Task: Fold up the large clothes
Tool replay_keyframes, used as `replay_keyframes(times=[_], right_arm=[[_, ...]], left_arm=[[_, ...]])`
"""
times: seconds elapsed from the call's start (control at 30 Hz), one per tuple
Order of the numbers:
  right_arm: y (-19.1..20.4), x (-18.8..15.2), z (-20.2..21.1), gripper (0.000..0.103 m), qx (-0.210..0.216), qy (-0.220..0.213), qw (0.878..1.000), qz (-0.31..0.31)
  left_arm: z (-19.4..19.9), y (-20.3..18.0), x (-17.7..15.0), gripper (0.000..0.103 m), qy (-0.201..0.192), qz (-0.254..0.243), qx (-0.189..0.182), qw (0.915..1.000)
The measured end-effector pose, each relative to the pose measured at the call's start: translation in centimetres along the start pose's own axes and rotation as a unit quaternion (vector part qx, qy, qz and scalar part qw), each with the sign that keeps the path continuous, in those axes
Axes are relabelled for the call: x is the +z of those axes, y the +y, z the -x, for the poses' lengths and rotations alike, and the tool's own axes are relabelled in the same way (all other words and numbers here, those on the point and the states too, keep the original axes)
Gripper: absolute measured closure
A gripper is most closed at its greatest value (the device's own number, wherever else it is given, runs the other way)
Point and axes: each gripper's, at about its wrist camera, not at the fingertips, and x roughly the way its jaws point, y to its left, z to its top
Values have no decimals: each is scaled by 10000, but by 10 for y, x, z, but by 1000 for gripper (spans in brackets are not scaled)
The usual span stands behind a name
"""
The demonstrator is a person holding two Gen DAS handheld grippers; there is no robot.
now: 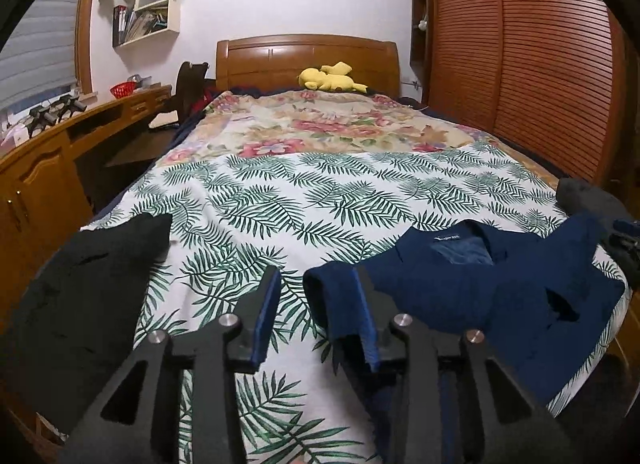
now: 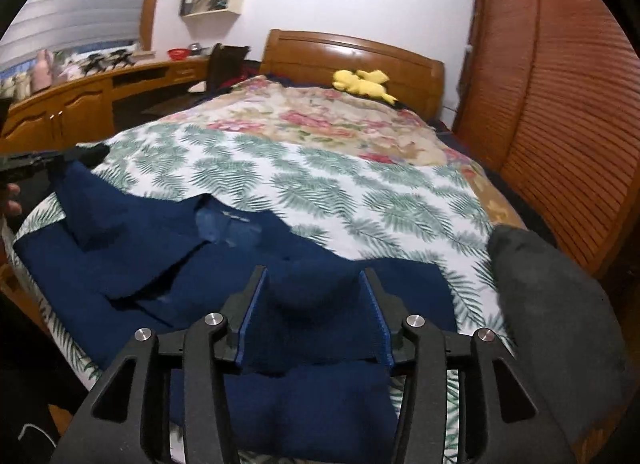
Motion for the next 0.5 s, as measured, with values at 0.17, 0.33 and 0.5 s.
replay_keyframes(times=[0.17, 0.33, 0.5], right_arm=[[42, -7, -28, 54, 591, 366, 9973, 252], [69, -19, -49, 54, 887, 750, 9924, 411], [85, -32, -62, 54, 803, 1125, 9870, 819]], left_arm=[[11, -7, -2, 65, -114, -46, -178, 9998], [19, -18, -5, 65, -194, -97, -342, 9992], [24, -25, -5, 64, -256, -88, -468, 9985]])
